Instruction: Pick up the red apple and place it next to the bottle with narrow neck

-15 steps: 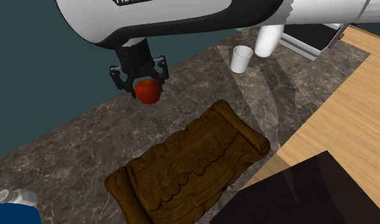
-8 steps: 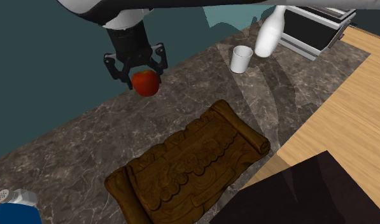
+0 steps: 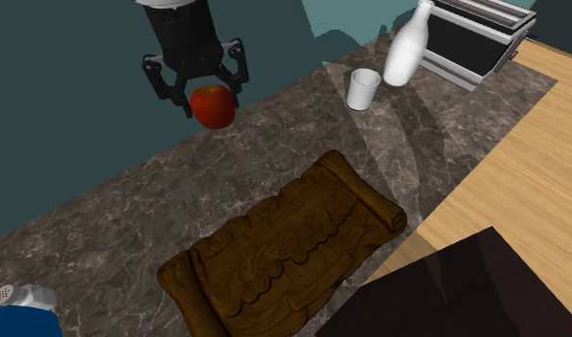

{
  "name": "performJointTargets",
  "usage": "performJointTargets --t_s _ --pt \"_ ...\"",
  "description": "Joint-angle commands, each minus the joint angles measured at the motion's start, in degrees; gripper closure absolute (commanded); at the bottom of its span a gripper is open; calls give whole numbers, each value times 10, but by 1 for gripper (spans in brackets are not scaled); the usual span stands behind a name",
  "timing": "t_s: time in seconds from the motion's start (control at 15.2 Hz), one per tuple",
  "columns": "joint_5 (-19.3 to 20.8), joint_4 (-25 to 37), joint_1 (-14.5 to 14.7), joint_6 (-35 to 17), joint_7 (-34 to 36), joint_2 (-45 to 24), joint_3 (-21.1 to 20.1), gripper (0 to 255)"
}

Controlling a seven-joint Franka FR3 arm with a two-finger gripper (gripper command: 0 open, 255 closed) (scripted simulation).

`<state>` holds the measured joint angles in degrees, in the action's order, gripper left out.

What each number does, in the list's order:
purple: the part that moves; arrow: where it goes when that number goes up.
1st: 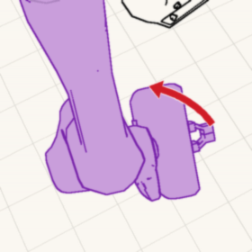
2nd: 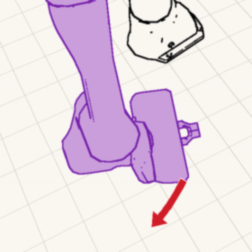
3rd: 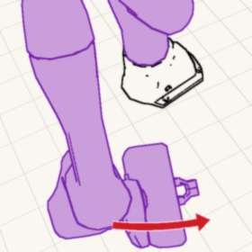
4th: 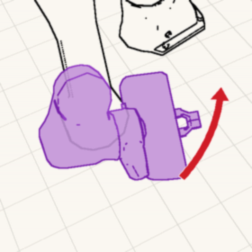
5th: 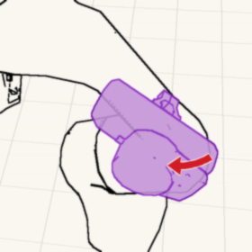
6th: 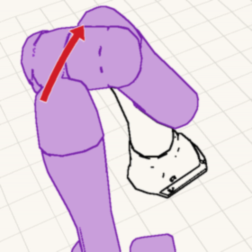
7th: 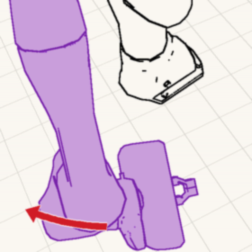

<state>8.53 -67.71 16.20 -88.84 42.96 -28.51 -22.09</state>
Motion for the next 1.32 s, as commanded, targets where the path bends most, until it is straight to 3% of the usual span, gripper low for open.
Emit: performJointTargets --t_s 0.0,0.73,0.92,1.06,1.12,1.25 --pt "1 21 3 18 0 -3 0 255" --pt "17 193 35 138 -2 -54 4 255" --pt "28 281 55 189 -5 -89 8 255" --pt "41 392 84 245 -11 -142 18 255" --pt "26 277 44 195 -15 -79 9 255" --pt "13 185 -2 159 -33 -26 0 255"
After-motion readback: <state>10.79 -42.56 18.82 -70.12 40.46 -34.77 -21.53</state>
